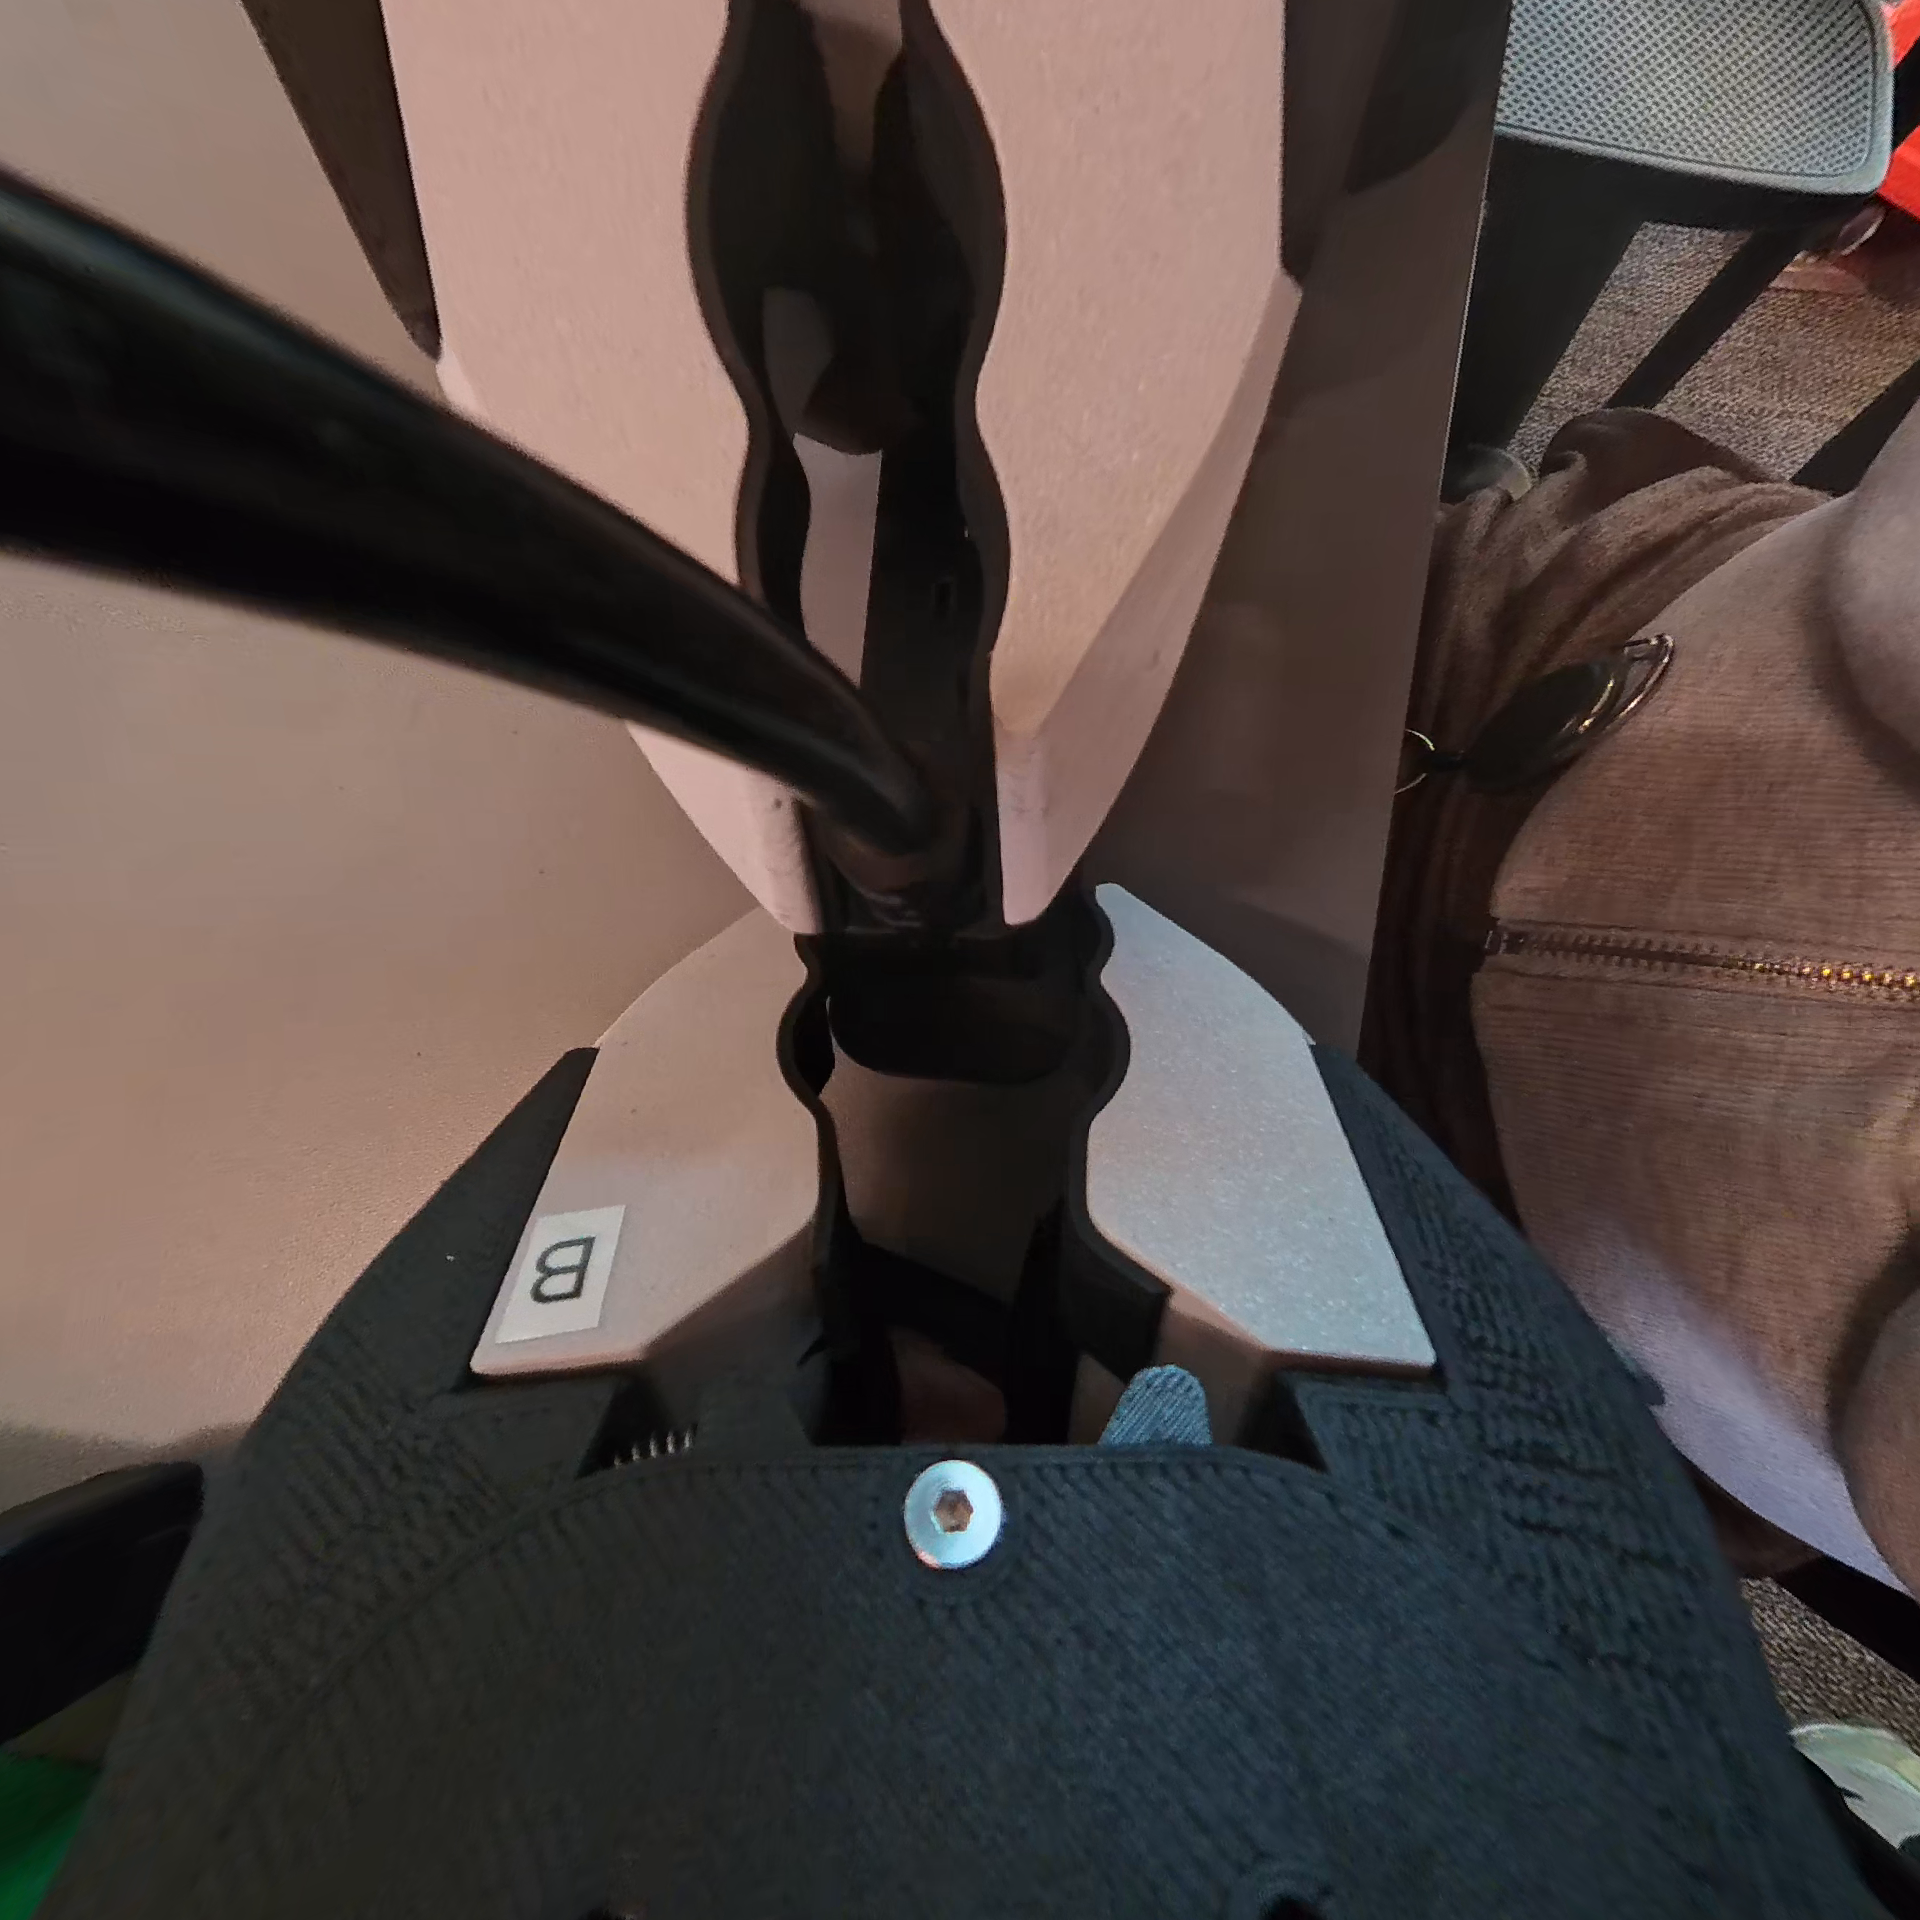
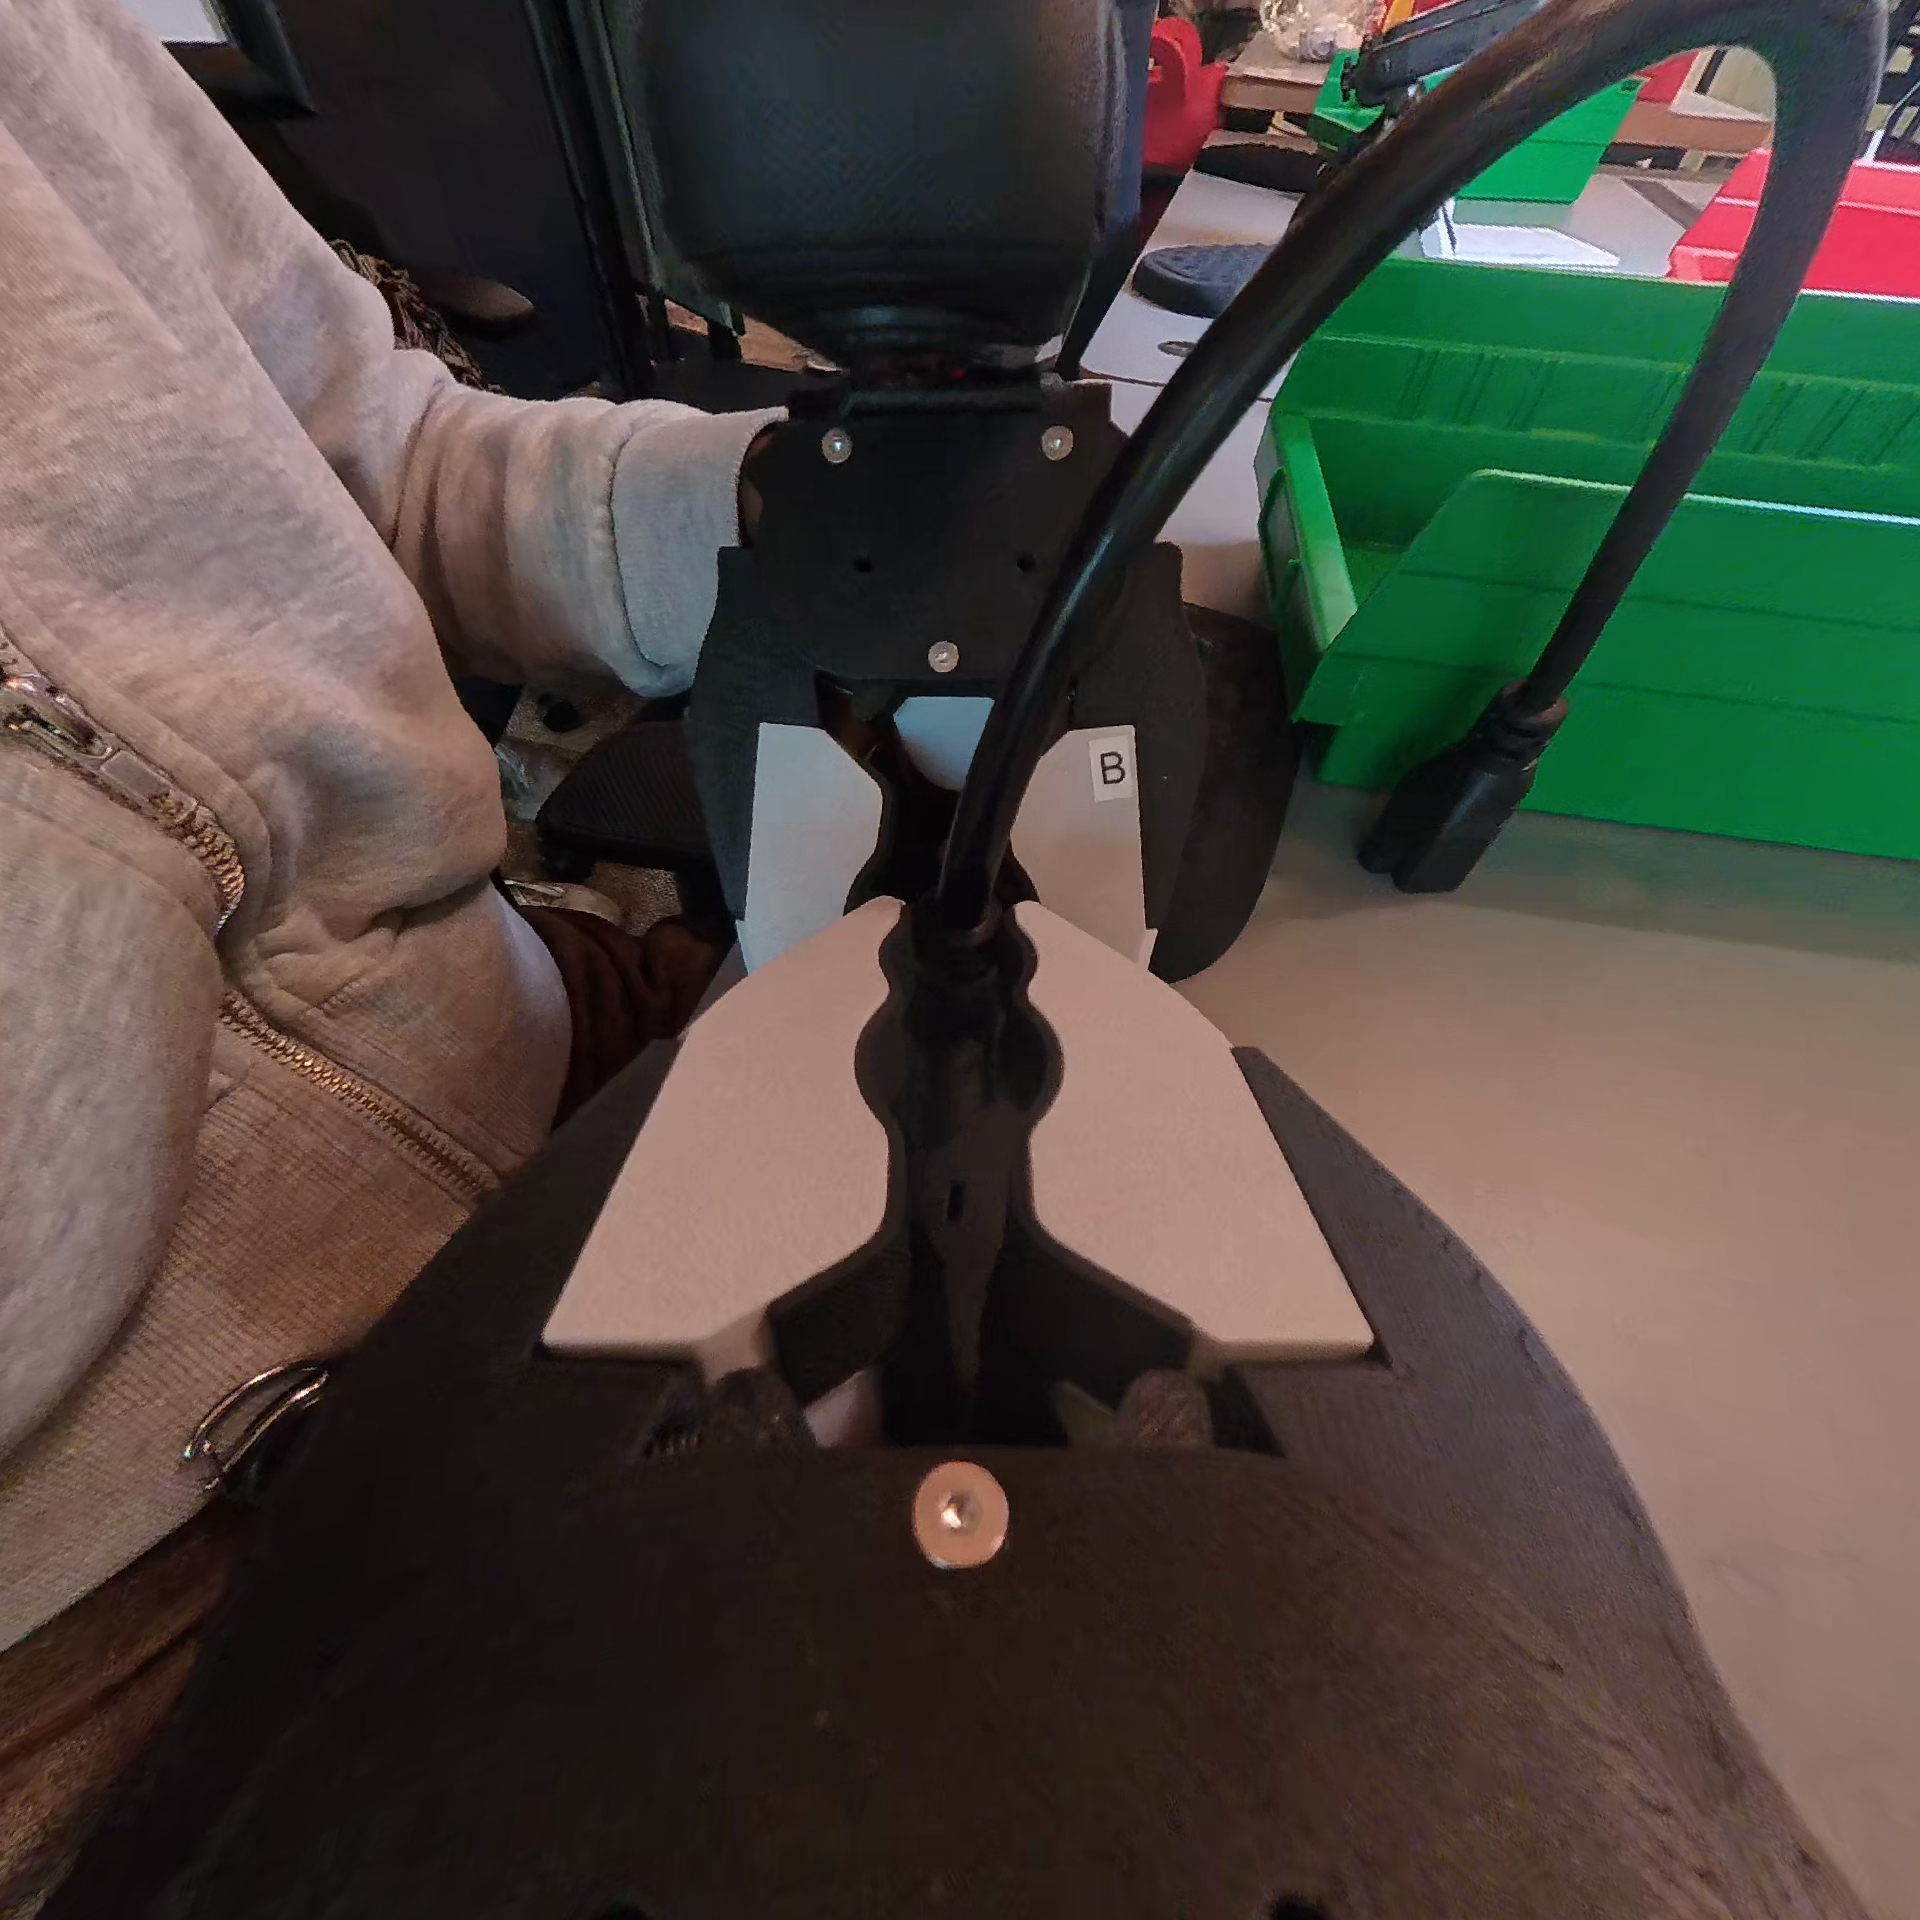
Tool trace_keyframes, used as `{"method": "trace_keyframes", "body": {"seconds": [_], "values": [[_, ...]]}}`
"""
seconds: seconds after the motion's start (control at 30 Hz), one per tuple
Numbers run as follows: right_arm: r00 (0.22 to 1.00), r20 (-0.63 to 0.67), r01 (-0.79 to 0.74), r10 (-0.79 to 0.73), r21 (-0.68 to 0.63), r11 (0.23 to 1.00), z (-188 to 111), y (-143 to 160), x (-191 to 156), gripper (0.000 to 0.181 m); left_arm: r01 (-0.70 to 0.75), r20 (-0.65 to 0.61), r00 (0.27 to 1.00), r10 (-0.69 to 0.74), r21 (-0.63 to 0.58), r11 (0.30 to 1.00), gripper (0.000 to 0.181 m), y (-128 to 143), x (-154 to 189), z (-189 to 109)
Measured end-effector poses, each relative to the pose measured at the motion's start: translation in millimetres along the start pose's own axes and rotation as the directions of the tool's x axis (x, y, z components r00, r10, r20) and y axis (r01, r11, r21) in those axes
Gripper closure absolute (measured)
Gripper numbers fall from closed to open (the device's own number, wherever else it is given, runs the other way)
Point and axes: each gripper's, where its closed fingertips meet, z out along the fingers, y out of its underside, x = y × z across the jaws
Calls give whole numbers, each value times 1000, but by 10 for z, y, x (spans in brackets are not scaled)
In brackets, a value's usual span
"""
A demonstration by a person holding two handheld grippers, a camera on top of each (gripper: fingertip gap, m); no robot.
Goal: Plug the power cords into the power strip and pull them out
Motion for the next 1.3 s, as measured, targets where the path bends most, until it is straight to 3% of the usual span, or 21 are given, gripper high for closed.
{"method": "trace_keyframes", "body": {"seconds": [0.43, 0.6, 0.67, 1.3], "values": [[1000, -28, 2, -2, -13, 1000, 32, -38, -4, 165, -3, 0, 1000, 3, -3, 1000, 136, 9, -12, -5], [1000, -15, -3, 1, -120, 993, 124, 72, -28, 141, 4, -8, 1000, -4, -4, 1000, 136, 13, -16, -7], [999, -47, 12, -18, -113, 994, 125, 60, 2, 164, 2, -13, 1000, -2, -4, 1000, 136, 15, -10, -8], [1000, 1, -24, 24, -65, 998, 66, 42, -23, 164, 4, -26, 1000, -4, -7, 1000, 136, 36, -6, -12]]}}
